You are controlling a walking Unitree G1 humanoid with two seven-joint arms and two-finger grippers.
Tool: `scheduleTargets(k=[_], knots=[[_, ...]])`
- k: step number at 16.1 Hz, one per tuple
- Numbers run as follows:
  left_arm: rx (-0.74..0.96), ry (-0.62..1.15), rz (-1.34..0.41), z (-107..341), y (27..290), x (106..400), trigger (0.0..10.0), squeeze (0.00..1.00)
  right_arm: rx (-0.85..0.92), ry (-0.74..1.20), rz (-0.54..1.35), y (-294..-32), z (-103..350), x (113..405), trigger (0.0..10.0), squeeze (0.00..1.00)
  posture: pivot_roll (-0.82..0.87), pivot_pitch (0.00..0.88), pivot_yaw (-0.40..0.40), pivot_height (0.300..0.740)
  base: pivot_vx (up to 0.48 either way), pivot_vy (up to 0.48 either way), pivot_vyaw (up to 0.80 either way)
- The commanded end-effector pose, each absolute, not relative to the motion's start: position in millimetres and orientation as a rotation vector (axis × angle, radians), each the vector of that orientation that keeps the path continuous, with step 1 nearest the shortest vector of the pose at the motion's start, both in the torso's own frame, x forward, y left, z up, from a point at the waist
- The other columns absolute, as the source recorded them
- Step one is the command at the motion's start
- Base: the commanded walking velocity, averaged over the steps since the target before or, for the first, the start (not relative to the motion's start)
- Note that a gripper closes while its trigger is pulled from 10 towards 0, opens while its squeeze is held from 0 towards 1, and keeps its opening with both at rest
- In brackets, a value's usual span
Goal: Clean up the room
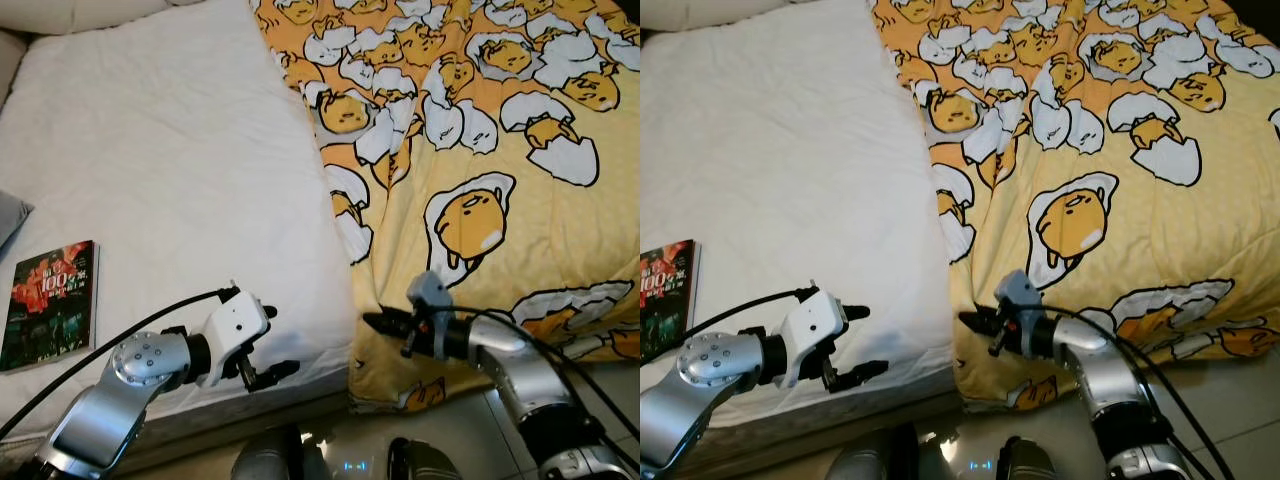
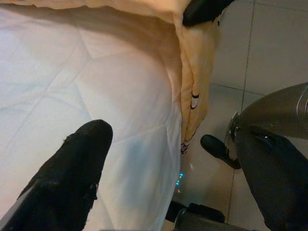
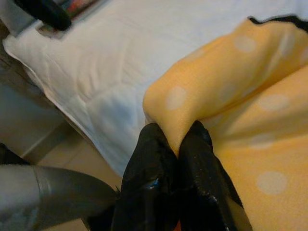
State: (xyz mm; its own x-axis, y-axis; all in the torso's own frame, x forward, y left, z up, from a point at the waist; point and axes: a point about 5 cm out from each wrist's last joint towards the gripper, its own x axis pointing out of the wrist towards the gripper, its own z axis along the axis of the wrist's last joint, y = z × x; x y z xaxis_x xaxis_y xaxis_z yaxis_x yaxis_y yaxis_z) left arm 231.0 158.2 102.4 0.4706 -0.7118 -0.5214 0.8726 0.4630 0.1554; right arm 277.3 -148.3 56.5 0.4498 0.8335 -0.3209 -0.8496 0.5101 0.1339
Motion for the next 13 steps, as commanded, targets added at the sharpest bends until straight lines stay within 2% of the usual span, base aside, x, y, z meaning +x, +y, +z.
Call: scheduleTargets(k=[1,3,5,7,9,10,11,12,13], knots=[[0.450,0.429,-1.003,99.3,160.7,231.6,10.0,0.00,-0.016,0.354,1.114,-139.4,60.1,269.5,0.0,0.00,0.10,0.128,0.128,0.740,0.000,0.000,0.00],[0.451,0.425,-1.006,99.2,160.3,232.6,10.0,0.00,-0.070,0.440,1.179,-137.6,47.4,252.8,0.0,0.00,0.10,0.127,0.128,0.740,0.000,0.000,0.00],[0.455,0.422,-1.007,98.9,161.9,233.0,10.0,0.00,-0.040,0.497,1.263,-131.2,45.5,232.4,0.0,0.00,0.10,0.124,0.123,0.740,0.000,0.000,0.00],[0.458,0.422,-1.004,98.7,163.5,233.0,10.0,0.00,-0.007,0.512,1.310,-125.6,47.8,224.0,0.0,0.00,0.10,0.123,0.121,0.740,0.000,0.000,0.00],[0.461,0.422,-1.002,98.1,163.9,233.1,10.0,0.00,-0.045,0.513,1.293,-122.8,44.4,222.7,0.0,0.00,0.10,0.122,0.121,0.740,0.000,0.000,0.00],[0.463,0.419,-1.003,97.7,163.1,233.7,10.0,0.00,-0.080,0.506,1.253,-123.0,42.9,225.4,8.2,0.00,0.10,0.122,0.122,0.740,0.000,0.000,0.00],[0.463,0.419,-1.003,97.5,163.0,233.9,10.0,0.00,-0.083,0.510,1.247,-122.7,43.1,225.3,10.0,0.00,0.10,0.121,0.121,0.740,0.000,0.000,0.00],[0.463,0.417,-1.005,96.9,162.1,234.1,10.0,0.00,-0.076,0.547,1.253,-124.1,41.6,222.8,10.0,1.00,0.10,0.118,0.122,0.740,0.000,0.000,0.00],[0.462,0.416,-1.006,96.2,161.1,234.3,10.0,0.00,-0.097,0.581,1.264,-126.9,38.9,219.1,10.0,1.00,0.10,0.113,0.122,0.740,0.000,0.000,0.00]])
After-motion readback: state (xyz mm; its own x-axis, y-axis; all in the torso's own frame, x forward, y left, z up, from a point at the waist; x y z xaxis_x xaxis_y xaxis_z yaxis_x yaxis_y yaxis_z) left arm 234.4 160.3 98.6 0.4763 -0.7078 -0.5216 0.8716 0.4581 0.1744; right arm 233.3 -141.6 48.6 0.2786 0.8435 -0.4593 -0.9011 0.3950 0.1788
